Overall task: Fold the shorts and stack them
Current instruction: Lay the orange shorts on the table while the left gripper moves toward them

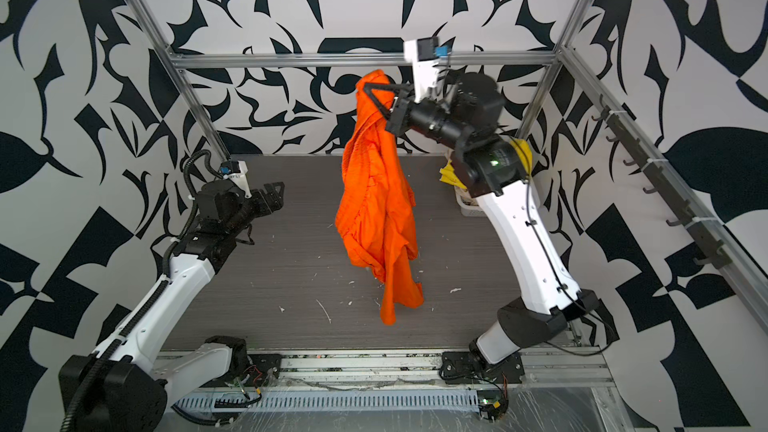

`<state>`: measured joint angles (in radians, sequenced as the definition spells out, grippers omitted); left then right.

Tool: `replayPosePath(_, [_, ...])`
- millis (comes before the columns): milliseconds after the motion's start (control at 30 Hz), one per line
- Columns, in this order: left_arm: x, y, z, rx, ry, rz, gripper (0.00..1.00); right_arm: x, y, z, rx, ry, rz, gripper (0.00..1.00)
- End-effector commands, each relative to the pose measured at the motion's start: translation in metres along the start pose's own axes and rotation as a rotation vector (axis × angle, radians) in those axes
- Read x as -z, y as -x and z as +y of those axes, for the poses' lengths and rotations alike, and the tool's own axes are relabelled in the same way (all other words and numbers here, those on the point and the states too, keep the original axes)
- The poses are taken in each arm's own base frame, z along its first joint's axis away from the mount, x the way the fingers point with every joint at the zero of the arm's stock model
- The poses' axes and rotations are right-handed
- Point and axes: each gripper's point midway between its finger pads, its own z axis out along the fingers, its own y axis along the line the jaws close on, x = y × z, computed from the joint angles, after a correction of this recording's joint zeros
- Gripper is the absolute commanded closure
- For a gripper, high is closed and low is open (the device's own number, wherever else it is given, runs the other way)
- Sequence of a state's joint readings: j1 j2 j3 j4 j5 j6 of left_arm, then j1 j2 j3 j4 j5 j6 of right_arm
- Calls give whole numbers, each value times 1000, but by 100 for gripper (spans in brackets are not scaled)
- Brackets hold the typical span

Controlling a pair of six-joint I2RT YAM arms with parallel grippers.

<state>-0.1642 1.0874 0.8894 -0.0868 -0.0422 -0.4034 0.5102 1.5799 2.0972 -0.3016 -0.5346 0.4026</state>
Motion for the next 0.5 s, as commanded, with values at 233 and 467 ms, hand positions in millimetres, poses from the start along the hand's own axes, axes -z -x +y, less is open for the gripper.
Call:
replayPosePath(233, [38, 16, 38, -10, 239, -71, 10, -75, -35, 65, -84, 264, 26, 100])
replayPosePath(467, [39, 3, 31, -30, 176, -48, 11, -77, -111, -49, -148, -121, 110, 100])
